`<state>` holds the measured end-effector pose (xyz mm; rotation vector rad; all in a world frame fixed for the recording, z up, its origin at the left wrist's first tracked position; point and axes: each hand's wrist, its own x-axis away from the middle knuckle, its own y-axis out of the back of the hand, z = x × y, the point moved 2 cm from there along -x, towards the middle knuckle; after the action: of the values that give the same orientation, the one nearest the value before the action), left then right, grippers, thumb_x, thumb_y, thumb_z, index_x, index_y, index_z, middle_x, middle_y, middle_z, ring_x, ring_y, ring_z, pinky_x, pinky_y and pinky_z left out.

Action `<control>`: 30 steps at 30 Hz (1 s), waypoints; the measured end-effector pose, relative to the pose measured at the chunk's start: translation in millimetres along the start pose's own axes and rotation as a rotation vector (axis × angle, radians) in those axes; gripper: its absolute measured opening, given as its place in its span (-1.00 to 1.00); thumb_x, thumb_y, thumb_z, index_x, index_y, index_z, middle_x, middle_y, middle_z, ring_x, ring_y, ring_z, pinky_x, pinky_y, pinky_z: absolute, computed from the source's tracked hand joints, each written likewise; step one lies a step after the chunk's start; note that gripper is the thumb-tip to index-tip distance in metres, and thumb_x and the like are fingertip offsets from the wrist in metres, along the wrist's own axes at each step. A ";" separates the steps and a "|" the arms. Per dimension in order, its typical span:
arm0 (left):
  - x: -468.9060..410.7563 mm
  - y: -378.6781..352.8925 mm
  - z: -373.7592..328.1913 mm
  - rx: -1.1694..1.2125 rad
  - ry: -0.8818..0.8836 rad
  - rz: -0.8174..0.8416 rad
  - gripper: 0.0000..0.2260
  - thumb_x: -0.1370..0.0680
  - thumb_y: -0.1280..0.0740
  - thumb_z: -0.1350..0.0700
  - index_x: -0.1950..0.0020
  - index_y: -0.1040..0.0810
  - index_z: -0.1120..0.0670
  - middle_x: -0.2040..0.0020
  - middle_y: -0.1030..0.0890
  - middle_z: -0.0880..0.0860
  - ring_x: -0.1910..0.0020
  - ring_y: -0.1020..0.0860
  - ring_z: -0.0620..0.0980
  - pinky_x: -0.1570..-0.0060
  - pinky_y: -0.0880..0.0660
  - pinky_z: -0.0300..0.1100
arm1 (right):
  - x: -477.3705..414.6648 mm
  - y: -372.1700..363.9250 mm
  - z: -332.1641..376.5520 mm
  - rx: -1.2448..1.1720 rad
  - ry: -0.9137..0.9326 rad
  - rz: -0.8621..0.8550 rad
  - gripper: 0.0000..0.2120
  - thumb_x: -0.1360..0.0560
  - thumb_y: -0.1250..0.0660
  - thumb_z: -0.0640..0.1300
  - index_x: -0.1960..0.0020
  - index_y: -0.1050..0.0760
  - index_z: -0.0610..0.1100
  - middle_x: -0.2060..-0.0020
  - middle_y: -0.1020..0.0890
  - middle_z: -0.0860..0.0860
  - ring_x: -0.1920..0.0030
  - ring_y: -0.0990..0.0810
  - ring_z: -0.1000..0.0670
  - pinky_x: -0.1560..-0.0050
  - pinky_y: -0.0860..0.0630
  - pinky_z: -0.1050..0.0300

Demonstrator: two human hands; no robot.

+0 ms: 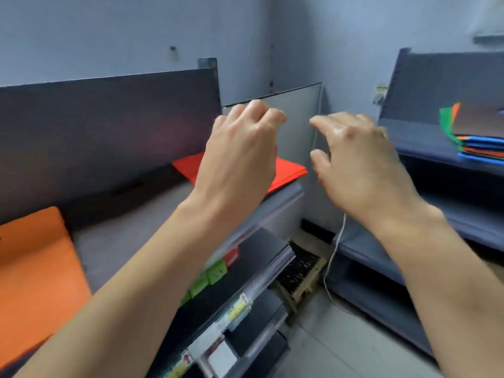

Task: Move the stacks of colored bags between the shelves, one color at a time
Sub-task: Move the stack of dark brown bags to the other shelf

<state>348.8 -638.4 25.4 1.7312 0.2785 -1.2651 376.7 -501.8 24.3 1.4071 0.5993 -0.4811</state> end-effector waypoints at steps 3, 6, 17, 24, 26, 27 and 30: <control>-26.5 -40.9 -48.7 0.090 -0.107 0.013 -0.75 -0.40 -0.25 0.34 -0.02 -0.59 0.20 0.08 -0.60 0.17 0.11 -0.55 0.22 0.09 -0.49 0.05 | 11.1 18.8 -66.6 0.099 -0.126 -0.017 -0.72 -0.49 -0.23 -0.23 -0.20 -0.46 -0.20 -0.16 -0.54 -0.16 -0.18 -0.42 -0.24 -0.17 -0.35 -0.08; -48.3 -77.5 -93.6 0.208 -0.183 0.025 -0.72 -0.41 -0.25 0.35 -0.06 -0.59 0.18 0.07 -0.60 0.15 0.07 -0.56 0.21 0.05 -0.47 0.03 | 27.7 37.3 -125.0 0.170 -0.264 -0.033 -0.74 -0.48 -0.26 -0.24 -0.16 -0.49 -0.24 -0.12 -0.56 -0.20 -0.15 -0.44 -0.27 -0.17 -0.38 -0.14; -112.1 -212.4 -218.2 0.446 -0.419 0.029 -0.77 -0.39 -0.26 0.40 0.02 -0.58 0.21 0.11 -0.60 0.17 0.16 -0.54 0.22 0.16 -0.47 0.03 | 64.7 66.2 -280.4 0.444 -0.631 -0.053 -0.80 -0.50 -0.26 -0.25 -0.10 -0.52 -0.23 -0.04 -0.59 -0.19 -0.09 -0.45 -0.27 -0.11 -0.41 -0.11; -181.4 -313.3 -243.1 0.557 -0.403 0.016 -0.73 -0.39 -0.23 0.40 -0.03 -0.58 0.23 0.12 -0.59 0.19 0.19 -0.52 0.24 0.21 -0.49 0.05 | 10.5 42.9 -369.4 0.522 -0.664 -0.014 -0.71 -0.55 -0.20 -0.20 -0.25 -0.46 -0.18 -0.14 -0.56 -0.14 -0.20 -0.41 -0.21 -0.19 -0.34 -0.08; -202.9 -341.9 -247.2 0.575 -0.381 0.030 -0.74 -0.43 -0.19 0.34 -0.05 -0.58 0.21 0.10 -0.58 0.18 0.16 -0.51 0.23 0.17 -0.49 0.08 | -8.2 34.5 -395.8 0.522 -0.685 -0.002 -0.67 -0.57 -0.18 -0.17 -0.32 -0.41 -0.15 -0.20 -0.53 -0.12 -0.24 -0.39 -0.20 -0.23 -0.31 -0.07; -212.4 -356.3 -249.6 0.581 -0.374 0.038 -0.74 -0.44 -0.18 0.33 -0.04 -0.58 0.21 0.10 -0.58 0.18 0.15 -0.50 0.23 0.16 -0.49 0.09 | -15.6 30.1 -408.2 0.516 -0.701 0.001 -0.65 -0.57 -0.17 -0.16 -0.35 -0.39 -0.14 -0.22 -0.52 -0.11 -0.26 -0.38 -0.19 -0.23 -0.30 -0.06; -233.7 -394.8 -260.8 0.602 -0.356 0.079 -0.75 -0.45 -0.20 0.34 -0.05 -0.58 0.21 0.09 -0.58 0.18 0.13 -0.51 0.24 0.14 -0.49 0.09 | -29.3 16.9 -443.4 0.493 -0.756 0.006 -0.66 -0.58 -0.17 -0.14 -0.34 -0.39 -0.14 -0.23 -0.51 -0.11 -0.26 -0.38 -0.17 -0.20 -0.33 -0.03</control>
<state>153.0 -148.5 11.1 1.9273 -0.4168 -1.6770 320.1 -60.8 29.2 1.5347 -0.1536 -1.1389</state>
